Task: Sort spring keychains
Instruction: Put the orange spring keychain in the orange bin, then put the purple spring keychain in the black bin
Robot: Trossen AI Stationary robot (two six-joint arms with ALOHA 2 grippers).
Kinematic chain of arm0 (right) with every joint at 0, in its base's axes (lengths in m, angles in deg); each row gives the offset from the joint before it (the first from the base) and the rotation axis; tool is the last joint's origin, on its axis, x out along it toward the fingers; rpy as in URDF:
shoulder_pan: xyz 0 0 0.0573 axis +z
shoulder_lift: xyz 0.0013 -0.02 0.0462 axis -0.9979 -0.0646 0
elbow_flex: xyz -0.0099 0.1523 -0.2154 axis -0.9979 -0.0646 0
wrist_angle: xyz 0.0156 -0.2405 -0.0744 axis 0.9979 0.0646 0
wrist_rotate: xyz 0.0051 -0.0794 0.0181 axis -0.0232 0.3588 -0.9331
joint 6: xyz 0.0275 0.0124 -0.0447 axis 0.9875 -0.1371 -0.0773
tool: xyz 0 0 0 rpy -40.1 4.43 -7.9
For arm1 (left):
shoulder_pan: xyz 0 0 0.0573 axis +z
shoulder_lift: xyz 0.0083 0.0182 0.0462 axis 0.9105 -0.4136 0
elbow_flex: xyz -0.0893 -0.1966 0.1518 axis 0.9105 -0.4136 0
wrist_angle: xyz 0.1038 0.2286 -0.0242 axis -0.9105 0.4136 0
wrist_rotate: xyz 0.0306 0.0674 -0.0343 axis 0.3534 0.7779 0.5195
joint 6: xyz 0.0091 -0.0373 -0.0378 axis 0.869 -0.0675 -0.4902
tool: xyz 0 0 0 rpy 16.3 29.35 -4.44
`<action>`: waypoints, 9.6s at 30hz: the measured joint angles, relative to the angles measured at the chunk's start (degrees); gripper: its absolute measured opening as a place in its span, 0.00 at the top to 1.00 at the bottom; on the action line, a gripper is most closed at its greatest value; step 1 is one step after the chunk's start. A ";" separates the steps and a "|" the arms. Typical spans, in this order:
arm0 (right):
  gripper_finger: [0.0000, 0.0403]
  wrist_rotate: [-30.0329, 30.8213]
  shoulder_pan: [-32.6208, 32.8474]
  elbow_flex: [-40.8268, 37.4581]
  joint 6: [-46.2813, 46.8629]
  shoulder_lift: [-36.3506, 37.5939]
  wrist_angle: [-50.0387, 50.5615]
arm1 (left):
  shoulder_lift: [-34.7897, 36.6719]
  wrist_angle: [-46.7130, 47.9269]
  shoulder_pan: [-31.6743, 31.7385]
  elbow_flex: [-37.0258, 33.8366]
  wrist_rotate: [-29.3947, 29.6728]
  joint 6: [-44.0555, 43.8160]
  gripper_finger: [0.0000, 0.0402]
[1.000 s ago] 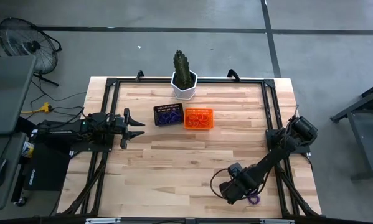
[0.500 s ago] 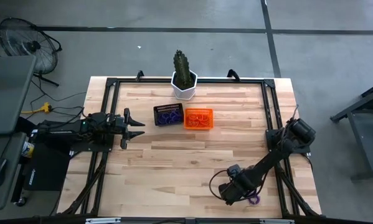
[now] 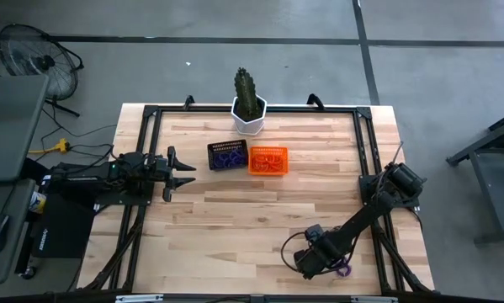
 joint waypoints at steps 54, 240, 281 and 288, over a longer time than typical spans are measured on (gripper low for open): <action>0.95 10.18 -28.16 1.90 -32.53 12.13 -7.68 | 0.00 0.00 0.01 -0.02 0.00 0.00 0.61; 0.94 11.34 -34.98 12.14 -40.00 13.05 1.97 | 0.00 0.00 0.02 -0.01 0.00 -0.02 0.61; 0.76 15.34 -49.95 52.39 -53.34 -23.98 -3.35 | 0.00 0.00 0.00 -0.02 0.00 0.00 0.61; 0.55 16.98 -49.89 52.39 -53.64 -23.98 -3.40 | 0.00 0.00 0.01 -0.01 0.00 0.00 0.61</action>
